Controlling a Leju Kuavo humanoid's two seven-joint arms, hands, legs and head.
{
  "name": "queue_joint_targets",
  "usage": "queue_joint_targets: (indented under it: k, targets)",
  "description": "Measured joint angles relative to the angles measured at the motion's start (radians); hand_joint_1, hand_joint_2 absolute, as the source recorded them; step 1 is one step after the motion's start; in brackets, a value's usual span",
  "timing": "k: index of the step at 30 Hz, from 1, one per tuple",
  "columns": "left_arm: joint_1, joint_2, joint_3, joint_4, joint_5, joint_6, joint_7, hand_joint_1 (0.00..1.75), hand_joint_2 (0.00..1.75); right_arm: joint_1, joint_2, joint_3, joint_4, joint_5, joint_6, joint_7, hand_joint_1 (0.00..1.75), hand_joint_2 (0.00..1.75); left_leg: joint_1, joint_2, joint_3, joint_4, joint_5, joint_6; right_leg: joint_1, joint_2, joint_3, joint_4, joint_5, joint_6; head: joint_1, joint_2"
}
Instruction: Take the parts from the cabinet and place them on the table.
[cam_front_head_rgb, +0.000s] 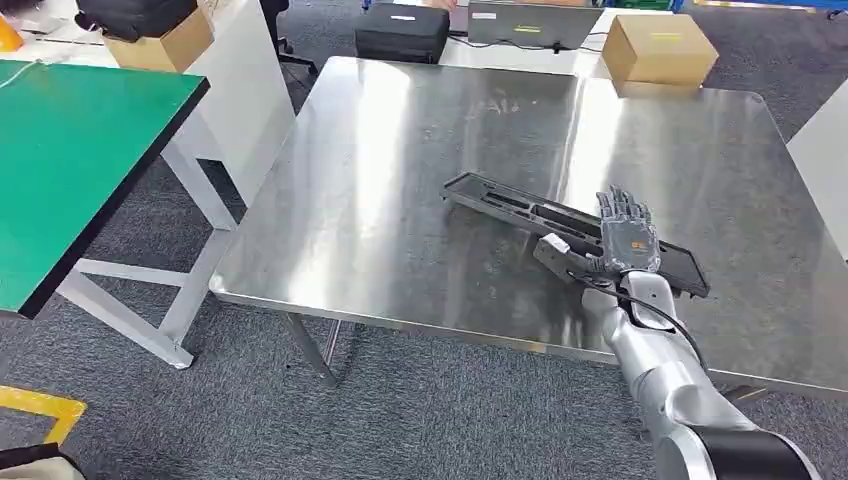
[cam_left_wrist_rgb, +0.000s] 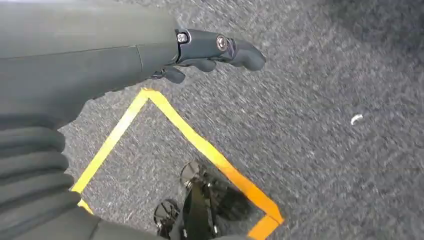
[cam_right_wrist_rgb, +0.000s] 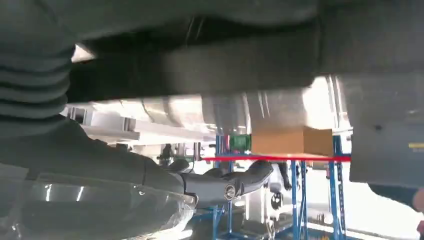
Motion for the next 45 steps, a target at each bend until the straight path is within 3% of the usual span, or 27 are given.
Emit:
queue_joint_targets:
  k: [1, 4, 5, 6, 9, 10, 11, 13, 15, 16, 17, 19, 21, 22, 24, 26, 28, 30, 31, 32, 35, 36, 37, 39, 41, 43, 45]
  targets:
    - [-0.001, 0.002, 0.0, 0.0, 0.0, -0.003, 0.0, 0.0, 0.0, 0.0, 0.003, 0.0, 0.0, -0.002, 0.019, 0.0, 0.0, 0.0, -0.005, 0.003, 0.005, -0.007, -0.011, 0.003, 0.011, 0.001, -0.002, -0.002, -0.002, 0.008, 0.002, 0.0]
    - [0.001, 0.003, 0.0, 0.0, -0.002, -0.013, 0.002, 0.0, 0.0, -0.001, 0.004, -0.002, 0.001, -0.029, 0.101, -0.023, 0.0, 0.0, -0.015, 0.002, 0.002, -0.01, -0.016, 0.019, 0.006, 0.001, 0.002, -0.011, 0.0, 0.026, 0.0, 0.0]
    - [0.0, 0.003, 0.0, -0.001, -0.002, -0.017, 0.003, 0.0, 0.0, -0.002, 0.006, -0.003, 0.0, -0.043, 0.137, -0.039, 0.0, 0.0, -0.015, 0.003, 0.017, -0.031, -0.006, 0.029, 0.016, 0.001, 0.005, -0.019, 0.001, 0.036, 0.0, 0.0]
    - [-0.001, 0.003, 0.0, 0.0, -0.002, -0.021, 0.004, 0.0, 0.0, -0.001, 0.005, -0.005, 0.0, -0.047, 0.15, -0.045, 0.0, 0.0, -0.006, 0.007, 0.028, -0.049, 0.006, 0.034, 0.014, -0.004, -0.007, 0.003, -0.009, 0.034, 0.004, 0.0]
    - [-0.001, 0.002, -0.001, -0.001, -0.002, -0.022, 0.005, 0.0, 0.0, -0.005, 0.003, -0.011, 0.001, -0.062, 0.187, -0.061, 0.0, 0.0, -0.012, 0.004, 0.03, -0.055, 0.009, 0.046, 0.013, -0.005, -0.118, 0.226, -0.108, 0.015, 0.008, 0.0]
    - [-0.001, 0.002, -0.001, -0.001, -0.002, -0.023, 0.005, 0.0, 0.0, -0.003, 0.003, -0.013, 0.003, -0.066, 0.207, -0.069, 0.0, 0.0, -0.013, 0.003, 0.029, -0.054, 0.008, 0.048, 0.013, -0.005, -0.159, 0.301, -0.131, 0.017, 0.008, 0.0]
    - [0.0, 0.002, -0.001, -0.001, -0.002, -0.024, 0.007, 0.0, 0.0, -0.001, 0.003, -0.013, 0.005, -0.07, 0.221, -0.079, 0.0, 0.0, -0.013, 0.002, 0.03, -0.054, 0.008, 0.048, 0.013, -0.005, -0.177, 0.327, -0.13, 0.025, 0.009, 0.0]
    - [0.0, 0.002, -0.001, 0.0, -0.002, -0.027, 0.009, 0.0, 0.0, -0.002, 0.003, -0.013, 0.005, -0.076, 0.234, -0.1, 0.0, 0.0, -0.013, 0.001, 0.03, -0.05, 0.005, 0.044, 0.012, -0.005, -0.132, 0.224, -0.076, 0.047, 0.008, 0.0]
    - [0.0, 0.002, -0.001, 0.0, -0.002, -0.028, 0.009, 0.0, 0.0, -0.008, 0.003, -0.013, 0.0, -0.087, 0.223, -0.119, 0.0, 0.0, -0.014, -0.001, 0.029, -0.036, -0.004, 0.033, 0.009, -0.011, -0.031, 0.031, -0.008, 0.06, 0.009, 0.0]
    - [0.0, 0.002, -0.001, -0.001, 0.0, -0.028, 0.008, 0.0, 0.0, -0.011, 0.005, -0.013, -0.009, -0.099, 0.219, -0.13, 0.0, 0.0, -0.025, -0.001, 0.02, -0.02, -0.014, 0.026, 0.011, -0.016, -0.009, -0.002, -0.004, 0.051, 0.011, 0.0]
    - [0.0, 0.002, -0.001, -0.001, 0.002, -0.027, 0.006, 0.0, 0.0, -0.007, 0.005, -0.013, -0.023, -0.111, 0.213, -0.14, 0.0, 0.0, -0.025, 0.0, 0.017, -0.014, -0.019, 0.022, 0.014, -0.008, -0.014, 0.003, 0.0, 0.035, 0.005, 0.0]
    - [0.0, 0.002, -0.001, -0.001, 0.002, -0.021, 0.004, 0.0, 0.0, 0.005, 0.008, -0.013, -0.058, -0.139, 0.188, -0.155, 0.0, 0.0, -0.022, 0.001, 0.018, -0.015, -0.019, 0.019, 0.017, -0.008, -0.015, 0.005, 0.0, 0.023, 0.006, 0.0]
    - [0.0, 0.002, -0.001, -0.001, 0.003, -0.017, 0.003, 0.0, 0.0, 0.028, 0.014, -0.013, -0.124, -0.179, 0.146, -0.18, 0.0, 0.0, -0.016, 0.001, 0.012, 0.004, -0.033, 0.005, 0.002, -0.007, -0.008, 0.0, 0.004, 0.01, 0.007, 0.0]
    - [0.0, 0.002, -0.001, -0.001, 0.003, -0.014, 0.001, 0.0, 0.0, 0.035, 0.016, -0.013, -0.158, -0.194, 0.128, -0.188, 0.0, 0.0, -0.014, 0.002, -0.001, 0.036, -0.058, -0.003, 0.001, -0.008, -0.005, 0.0, 0.002, 0.003, 0.003, 0.0]
    - [0.0, 0.0, 0.0, -0.001, 0.005, -0.014, 0.001, 0.0, 0.0, 0.045, 0.023, -0.013, -0.2, -0.208, 0.109, -0.198, 0.0, 0.0, -0.003, 0.002, -0.076, 0.199, -0.143, -0.018, 0.003, -0.007, -0.003, 0.001, 0.001, -0.002, 0.002, 0.0]
    - [0.0, -0.001, 0.0, -0.001, 0.005, -0.013, -0.003, 0.0, 0.0, 0.087, 0.027, -0.013, -0.266, -0.249, 0.056, -0.234, 0.0, 0.0, 0.003, 0.002, -0.136, 0.309, -0.173, -0.024, 0.005, -0.007, -0.003, 0.001, -0.001, -0.003, 0.002, 0.0]
    - [0.002, -0.002, 0.0, -0.001, 0.011, -0.006, -0.015, 0.0, 0.0, 0.161, 0.038, -0.013, -0.386, -0.34, -0.071, -0.321, 0.0, 0.0, 0.005, 0.002, -0.104, 0.231, -0.112, -0.022, 0.006, -0.007, 0.001, 0.001, -0.005, -0.002, 0.002, 0.0]
    - [0.002, -0.003, 0.0, -0.001, 0.017, 0.006, -0.035, 0.0, 0.0, 0.236, 0.059, -0.016, -0.536, -0.472, -0.161, -0.398, 0.0, 0.0, 0.005, 0.001, -0.011, 0.051, -0.025, -0.01, 0.007, -0.006, 0.009, 0.0, -0.008, 0.001, 0.001, 0.0]
    - [0.002, -0.003, 0.0, -0.001, 0.021, 0.014, -0.042, 0.0, 0.0, 0.281, 0.071, -0.018, -0.609, -0.56, -0.174, -0.432, 0.0, 0.0, 0.002, -0.001, 0.02, -0.005, -0.027, -0.003, 0.008, -0.007, 0.011, -0.001, -0.011, 0.005, 0.003, 0.0]
    - [0.001, -0.005, 0.0, -0.001, 0.023, 0.023, -0.046, 0.0, 0.0, 0.326, 0.083, -0.018, -0.683, -0.649, -0.177, -0.465, 0.0, 0.0, -0.004, 0.0, 0.02, -0.007, -0.028, 0.001, 0.018, -0.008, 0.01, -0.002, -0.014, 0.01, 0.003, 0.0]
    - [0.003, -0.007, 0.001, -0.001, 0.025, 0.042, -0.055, 0.0, 0.0, 0.44, 0.124, -0.015, -0.871, -0.763, -0.177, -0.52, 0.0, 0.0, -0.013, 0.001, 0.02, -0.01, -0.033, 0.018, 0.014, -0.008, 0.015, -0.01, -0.013, 0.024, 0.003, 0.0]
    - [0.002, -0.009, 0.001, -0.001, 0.025, 0.044, -0.057, 0.0, 0.0, 0.464, 0.135, -0.011, -0.918, -0.776, -0.177, -0.526, 0.0, 1.75, -0.001, 0.003, 0.037, -0.035, -0.019, 0.029, 0.02, -0.008, 0.005, -0.003, -0.018, 0.029, 0.003, 0.0]
    - [-0.001, -0.015, 0.001, -0.001, 0.027, 0.049, -0.061, 0.0, 0.0, 0.482, 0.141, -0.01, -0.955, -0.805, -0.171, -0.534, 0.0, 1.75, -0.006, 0.007, 0.043, -0.044, -0.015, 0.034, 0.018, -0.009, -0.007, 0.03, -0.038, 0.024, 0.006, 0.0]
    - [-0.003, -0.015, 0.002, -0.001, 0.035, 0.055, -0.067, 0.0, 0.0, 0.518, 0.145, 0.002, -1.009, -0.869, -0.123, -0.552, 0.0, 1.75, -0.009, 0.006, 0.042, -0.044, -0.013, 0.041, 0.017, -0.008, -0.081, 0.183, -0.11, 0.007, 0.011, 0.0]
    - [-0.003, -0.015, 0.003, -0.001, 0.037, 0.075, -0.069, 0.0, 0.0, 0.566, 0.158, 0.026, -1.045, -0.893, -0.084, -0.555, 0.0, 1.75, -0.012, 0.004, 0.04, -0.044, -0.014, 0.043, 0.017, -0.008, -0.154, 0.327, -0.155, 0.01, 0.012, 0.0]
    - [-0.003, -0.018, 0.004, -0.001, 0.04, 0.084, -0.069, 0.0, 0.0, 0.598, 0.169, 0.047, -1.069, -0.897, -0.073, -0.557, 0.0, 1.75, -0.013, 0.002, 0.041, -0.043, -0.014, 0.042, 0.017, -0.008, -0.128, 0.27, -0.122, 0.026, 0.011, 0.0]
    - [-0.003, -0.02, 0.005, -0.001, 0.04, 0.086, -0.069, 0.0, 0.0, 0.61, 0.175, 0.058, -1.09, -0.9, -0.068, -0.559, 0.0, 1.75, -0.013, 0.001, 0.042, -0.04, -0.016, 0.038, 0.015, -0.009, -0.027, 0.08, -0.053, 0.041, 0.012, 0.0]
